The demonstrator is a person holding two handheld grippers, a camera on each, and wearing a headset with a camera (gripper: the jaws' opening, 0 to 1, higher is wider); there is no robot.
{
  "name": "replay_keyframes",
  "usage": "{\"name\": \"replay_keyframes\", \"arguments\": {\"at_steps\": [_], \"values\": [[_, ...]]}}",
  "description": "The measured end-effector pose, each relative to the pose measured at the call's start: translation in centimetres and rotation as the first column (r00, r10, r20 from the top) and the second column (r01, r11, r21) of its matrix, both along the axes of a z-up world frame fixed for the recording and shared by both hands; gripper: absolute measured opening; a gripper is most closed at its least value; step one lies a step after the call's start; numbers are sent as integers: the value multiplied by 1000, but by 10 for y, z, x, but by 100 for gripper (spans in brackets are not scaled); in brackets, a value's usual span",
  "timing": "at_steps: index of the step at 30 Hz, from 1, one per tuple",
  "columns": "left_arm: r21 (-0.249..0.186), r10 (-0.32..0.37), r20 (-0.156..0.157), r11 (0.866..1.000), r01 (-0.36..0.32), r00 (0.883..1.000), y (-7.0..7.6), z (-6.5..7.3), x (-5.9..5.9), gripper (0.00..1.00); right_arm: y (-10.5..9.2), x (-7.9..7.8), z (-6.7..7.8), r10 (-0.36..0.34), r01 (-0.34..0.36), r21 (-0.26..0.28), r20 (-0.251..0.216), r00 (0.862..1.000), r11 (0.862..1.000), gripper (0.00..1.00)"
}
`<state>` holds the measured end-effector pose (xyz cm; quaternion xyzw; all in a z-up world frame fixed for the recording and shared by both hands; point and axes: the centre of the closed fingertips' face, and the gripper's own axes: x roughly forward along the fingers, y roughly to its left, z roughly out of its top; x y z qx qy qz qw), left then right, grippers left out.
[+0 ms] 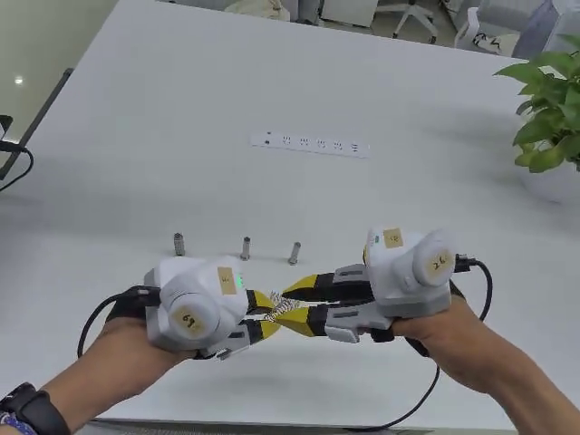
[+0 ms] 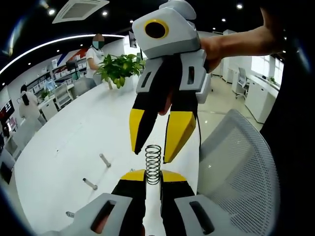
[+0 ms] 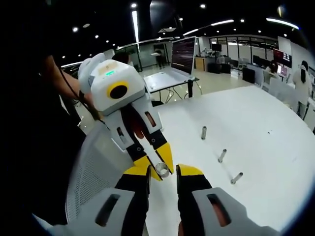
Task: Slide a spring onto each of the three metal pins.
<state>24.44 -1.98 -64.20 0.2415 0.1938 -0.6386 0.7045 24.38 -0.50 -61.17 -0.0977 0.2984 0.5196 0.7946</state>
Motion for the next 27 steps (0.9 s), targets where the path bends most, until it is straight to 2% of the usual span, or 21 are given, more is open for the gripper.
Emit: {"name": "replay_keyframes", "arguments": {"at_steps": [5, 11, 14, 16, 18, 21, 27], "values": [[10, -16, 1, 1000, 16, 1000, -2, 0, -3, 2, 2, -2, 3, 42, -42, -14, 4, 999, 999, 21], [19, -15, 2, 1000, 15, 1000, -1, -1, -2, 2, 4, -7, -5, 137, -135, -107, 14, 990, 985, 21], [27, -19, 4, 999, 19, 1000, 0, -3, -3, 2, 7, -6, -5, 163, -160, -127, 19, 986, 979, 20], [36, -25, 8, 999, 25, 1000, 1, -4, -4, 2, 8, -6, -5, 188, -183, -148, 26, 982, 972, 20], [48, -38, 10, 998, 37, 999, 2, -7, -7, 2, 7, -7, -8, 229, -219, -191, 30, 973, 957, 20], [55, -45, 8, 997, 44, 999, 2, -10, -8, 2, 9, -6, -11, 240, -230, -198, 26, 970, 953, 22], [53, -46, 13, 998, 45, 999, 0, -8, -8, 2, 11, -10, -14, 298, -285, -235, 19, 954, 929, 21]]}}
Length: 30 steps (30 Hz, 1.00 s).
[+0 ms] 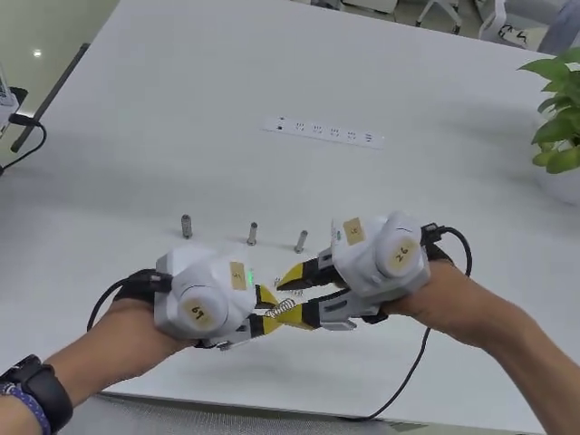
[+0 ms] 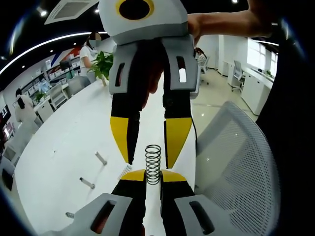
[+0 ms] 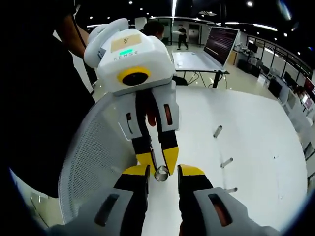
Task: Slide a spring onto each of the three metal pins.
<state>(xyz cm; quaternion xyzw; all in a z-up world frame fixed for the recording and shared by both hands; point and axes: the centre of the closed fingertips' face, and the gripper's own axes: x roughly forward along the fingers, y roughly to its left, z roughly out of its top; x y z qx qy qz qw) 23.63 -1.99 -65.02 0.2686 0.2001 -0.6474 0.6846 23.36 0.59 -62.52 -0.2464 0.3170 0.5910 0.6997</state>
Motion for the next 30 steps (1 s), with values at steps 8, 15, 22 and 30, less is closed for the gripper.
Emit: {"name": "replay_keyframes", "arguments": {"at_steps": [8, 15, 22, 30], "values": [[-8, -6, 3, 1000, 6, 1000, -3, 2, -4, 2, -4, -4, -8, 90, -87, -94, 18, 996, 992, 18], [-9, -9, 1, 1000, 9, 1000, -3, 2, -6, 2, -4, -12, -12, 169, -164, -138, 26, 985, 977, 10], [-7, -6, -7, 1000, 6, 1000, 0, 1, -7, 2, -3, -11, -12, 184, -177, -150, 31, 982, 973, 9], [-27, 20, -17, 999, -21, 1000, -1, 1, -5, 3, -5, -8, -13, 171, -164, -144, 36, 985, 976, 9]]}}
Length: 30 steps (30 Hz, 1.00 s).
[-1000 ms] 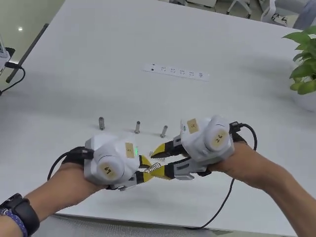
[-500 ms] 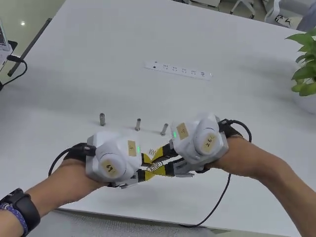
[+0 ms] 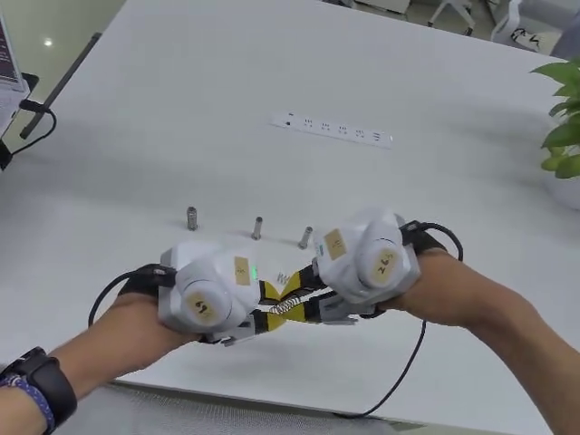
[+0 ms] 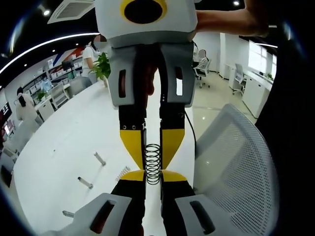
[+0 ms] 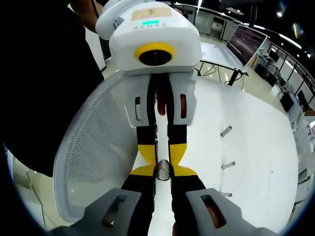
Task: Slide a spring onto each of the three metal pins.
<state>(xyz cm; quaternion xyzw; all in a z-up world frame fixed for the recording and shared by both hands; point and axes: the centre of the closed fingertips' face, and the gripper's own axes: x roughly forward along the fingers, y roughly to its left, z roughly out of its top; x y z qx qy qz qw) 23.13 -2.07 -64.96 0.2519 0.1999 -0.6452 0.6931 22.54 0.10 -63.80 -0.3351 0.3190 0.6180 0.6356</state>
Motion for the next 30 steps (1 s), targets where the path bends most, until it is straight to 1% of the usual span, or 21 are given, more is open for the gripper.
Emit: {"name": "replay_keyframes", "arguments": {"at_steps": [2, 3, 5, 6, 7, 9, 12, 13, 14, 18, 20, 23, 25, 27, 28, 30], "values": [[1, 6, -1, 1000, -6, 1000, 0, 0, 1, 4, 0, 1, 0, -6, 6, 5, 2, 1000, 1000, 9], [2, 8, -7, 1000, -8, 1000, 1, -1, 0, 6, -1, 2, 0, -8, 8, 3, 4, 1000, 1000, 9], [2, 25, -6, 1000, -25, 1000, 2, -2, 3, 11, -4, 3, -1, -23, 23, 3, 0, 1000, 1000, 9], [-1, 31, -18, 1000, -31, 999, 4, -2, 3, 13, -6, 5, -2, -33, 33, 6, 1, 999, 999, 9], [-2, 34, -24, 999, -34, 999, 5, -2, 3, 14, -7, 6, -1, -39, 39, 6, 2, 999, 999, 9], [-6, 45, -27, 999, -45, 999, 8, -1, 5, 14, -10, 8, -1, -53, 53, 11, 2, 999, 999, 9], [-13, 75, -38, 997, -75, 996, 13, 0, 10, 17, -15, 13, -1, -72, 72, 13, 4, 997, 997, 9], [-26, 89, -56, 996, -91, 994, 14, 2, 11, 18, -16, 14, -2, -77, 77, 12, 5, 997, 997, 9], [-33, 102, -62, 994, -104, 993, 16, 3, 14, 19, -18, 15, -2, -84, 84, 11, 7, 996, 996, 9], [-46, 147, -69, 988, -151, 987, 25, 5, 23, 19, -23, 19, -2, -107, 107, 13, 7, 994, 994, 9], [-63, 169, -84, 983, -174, 982, 29, 8, 27, 20, -25, 21, -1, -115, 115, 15, 7, 993, 993, 9], [-64, 193, -81, 978, -199, 978, 36, 8, 32, 21, -28, 24, -2, -128, 128, 12, 9, 992, 992, 9], [-68, 215, -82, 973, -221, 973, 41, 9, 35, 22, -30, 26, -2, -135, 135, 9, 10, 991, 991, 9], [-90, 242, -109, 963, -252, 964, 45, 11, 37, 23, -34, 29, -3, -147, 146, 5, 10, 989, 989, 9], [-93, 259, -107, 959, -269, 960, 49, 11, 40, 24, -36, 31, -4, -153, 153, 4, 8, 988, 988, 9], [-86, 271, -103, 956, -280, 957, 54, 9, 41, 26, -40, 35, -5, -168, 168, 0, 4, 986, 986, 9]]}}
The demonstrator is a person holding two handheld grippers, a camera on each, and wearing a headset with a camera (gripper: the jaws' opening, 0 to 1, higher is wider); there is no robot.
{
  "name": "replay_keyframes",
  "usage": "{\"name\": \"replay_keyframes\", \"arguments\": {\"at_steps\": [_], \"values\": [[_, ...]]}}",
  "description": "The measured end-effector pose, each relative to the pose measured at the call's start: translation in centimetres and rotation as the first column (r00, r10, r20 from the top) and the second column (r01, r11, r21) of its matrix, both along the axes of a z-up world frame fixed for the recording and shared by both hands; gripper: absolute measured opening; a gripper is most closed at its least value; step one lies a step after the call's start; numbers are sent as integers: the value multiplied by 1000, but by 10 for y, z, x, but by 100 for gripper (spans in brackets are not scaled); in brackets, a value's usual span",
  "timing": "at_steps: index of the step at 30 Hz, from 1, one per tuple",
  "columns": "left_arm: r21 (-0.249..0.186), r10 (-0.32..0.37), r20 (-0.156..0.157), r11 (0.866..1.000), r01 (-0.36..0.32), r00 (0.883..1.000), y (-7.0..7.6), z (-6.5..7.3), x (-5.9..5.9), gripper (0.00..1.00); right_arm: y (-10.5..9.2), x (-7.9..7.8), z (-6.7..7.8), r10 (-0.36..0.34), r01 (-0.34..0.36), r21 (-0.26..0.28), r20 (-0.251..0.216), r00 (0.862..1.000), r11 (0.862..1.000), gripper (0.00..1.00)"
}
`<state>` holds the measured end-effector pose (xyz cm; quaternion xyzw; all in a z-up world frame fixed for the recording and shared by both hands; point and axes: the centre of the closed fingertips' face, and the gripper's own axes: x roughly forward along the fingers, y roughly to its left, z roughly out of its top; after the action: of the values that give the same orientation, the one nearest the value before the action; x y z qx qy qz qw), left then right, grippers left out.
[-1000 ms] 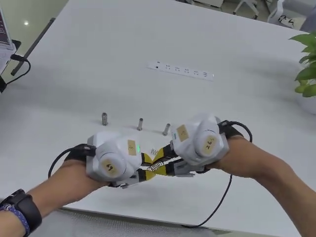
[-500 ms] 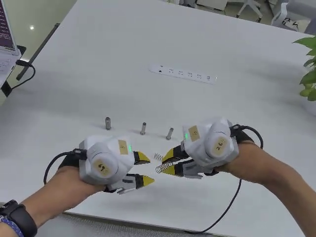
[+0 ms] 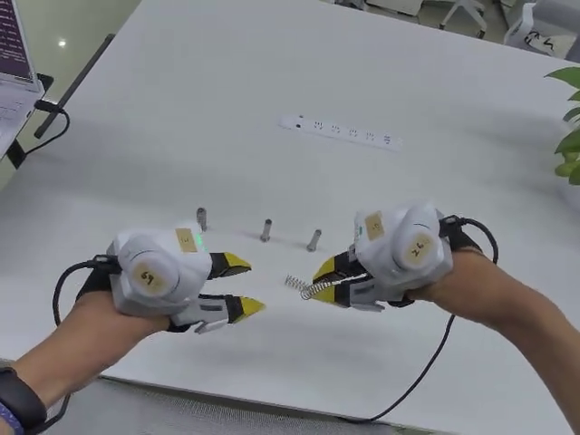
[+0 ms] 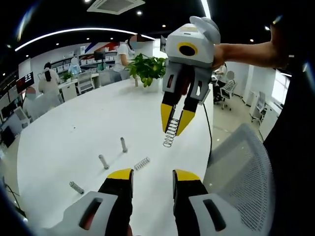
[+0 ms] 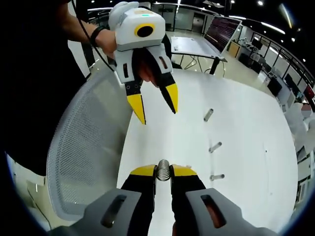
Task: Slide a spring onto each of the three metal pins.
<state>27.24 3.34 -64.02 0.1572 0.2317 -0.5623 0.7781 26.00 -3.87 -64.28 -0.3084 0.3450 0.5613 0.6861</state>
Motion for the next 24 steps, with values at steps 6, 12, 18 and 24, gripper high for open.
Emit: {"name": "replay_keyframes", "arguments": {"at_steps": [6, 12, 18, 24], "values": [[12, 51, 2, 999, -51, 999, 19, -3, 5, 28, -11, 10, -2, -30, 30, -8, -3, 1000, 1000, 9], [14, 105, -5, 994, -105, 994, 38, -5, 11, 31, -21, 22, -5, -61, 61, -21, -3, 998, 998, 9], [17, 146, -5, 989, -146, 989, 54, -6, 16, 35, -29, 33, -3, -96, 96, -24, -1, 995, 995, 9], [18, 173, -6, 985, -172, 985, 62, -4, 17, 37, -34, 43, -2, -127, 127, -22, 1, 992, 992, 9]]}}
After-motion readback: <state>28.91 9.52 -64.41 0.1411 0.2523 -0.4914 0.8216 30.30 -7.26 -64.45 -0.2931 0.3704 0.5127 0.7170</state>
